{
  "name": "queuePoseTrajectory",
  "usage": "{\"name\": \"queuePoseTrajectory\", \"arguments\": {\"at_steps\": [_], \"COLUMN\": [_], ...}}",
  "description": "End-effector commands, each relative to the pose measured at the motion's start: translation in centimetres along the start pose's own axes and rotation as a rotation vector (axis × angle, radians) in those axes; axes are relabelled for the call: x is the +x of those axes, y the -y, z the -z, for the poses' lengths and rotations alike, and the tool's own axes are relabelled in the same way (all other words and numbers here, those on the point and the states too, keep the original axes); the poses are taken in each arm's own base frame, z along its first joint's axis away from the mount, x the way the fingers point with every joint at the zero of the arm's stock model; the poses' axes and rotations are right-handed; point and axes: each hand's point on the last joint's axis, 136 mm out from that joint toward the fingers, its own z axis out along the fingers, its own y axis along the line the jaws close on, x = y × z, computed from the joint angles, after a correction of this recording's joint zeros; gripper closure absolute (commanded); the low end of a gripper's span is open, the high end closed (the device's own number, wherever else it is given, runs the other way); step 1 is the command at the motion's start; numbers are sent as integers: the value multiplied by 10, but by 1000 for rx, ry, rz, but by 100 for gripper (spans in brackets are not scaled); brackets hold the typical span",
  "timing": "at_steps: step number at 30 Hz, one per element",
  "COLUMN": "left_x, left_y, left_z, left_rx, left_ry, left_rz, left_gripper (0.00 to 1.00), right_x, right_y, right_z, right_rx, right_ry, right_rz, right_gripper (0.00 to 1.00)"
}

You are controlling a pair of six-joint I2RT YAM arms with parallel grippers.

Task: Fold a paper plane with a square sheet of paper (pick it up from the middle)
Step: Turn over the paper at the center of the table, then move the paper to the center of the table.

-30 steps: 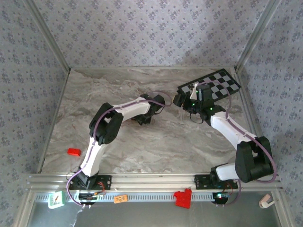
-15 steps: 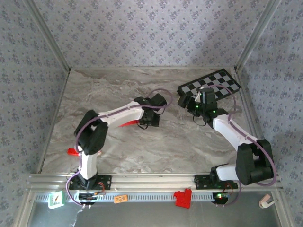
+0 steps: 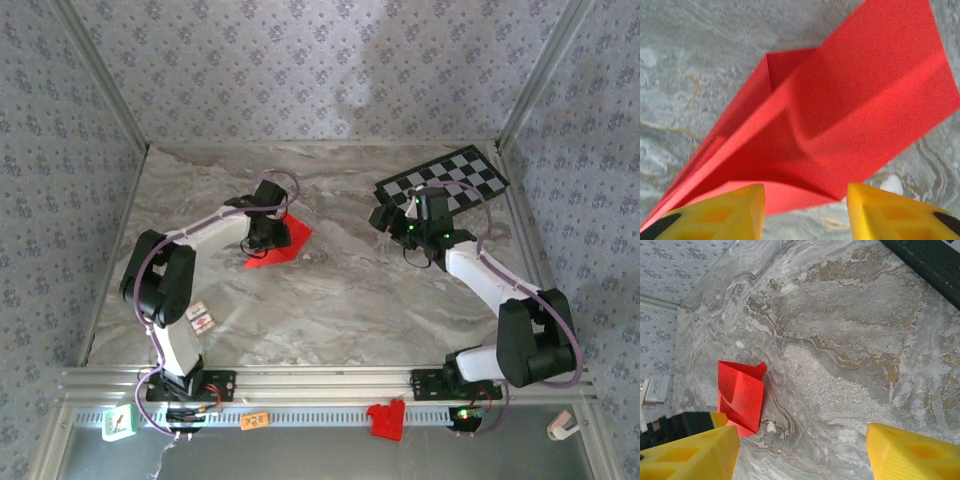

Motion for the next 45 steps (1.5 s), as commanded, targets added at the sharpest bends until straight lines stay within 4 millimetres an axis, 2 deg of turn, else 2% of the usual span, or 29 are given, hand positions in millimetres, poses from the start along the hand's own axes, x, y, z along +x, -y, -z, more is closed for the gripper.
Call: {"name": "queuePoseTrajectory", "arguments": {"at_steps": [1,6,12,17,24,30,36,45], "left_x": [-10,-16,-8,12,46,62,59,51], "left_y": [5,-3,7,22,59,77,80,86], "left_z": [-13,-29,-40,-48,-52,-50,-41,-14], "left_rx": [34,-4,49,112,221,277,308,387], "left_ry": [15,13,-43,-119,-212,-220,-205,-179], "left_rz": [-1,13,56,131,275,359,366,351], "left_gripper": [53,52,52,56,66,71,76,79], "right_x": [-4,-2,4,18,55,86,105,121], "right_y": [-11,-13,-15,-17,-27,-28,-13,13], "right_z": [-2,-4,-11,-28,-67,-94,-114,-124], "right_rx": [-19,-22,-20,-9,16,83,168,252], "right_ry": [1,-11,-42,-113,-262,-352,-413,-476], "right_rz": [4,9,15,10,5,33,37,30], "right_gripper": [30,30,31,36,53,62,68,70]}}
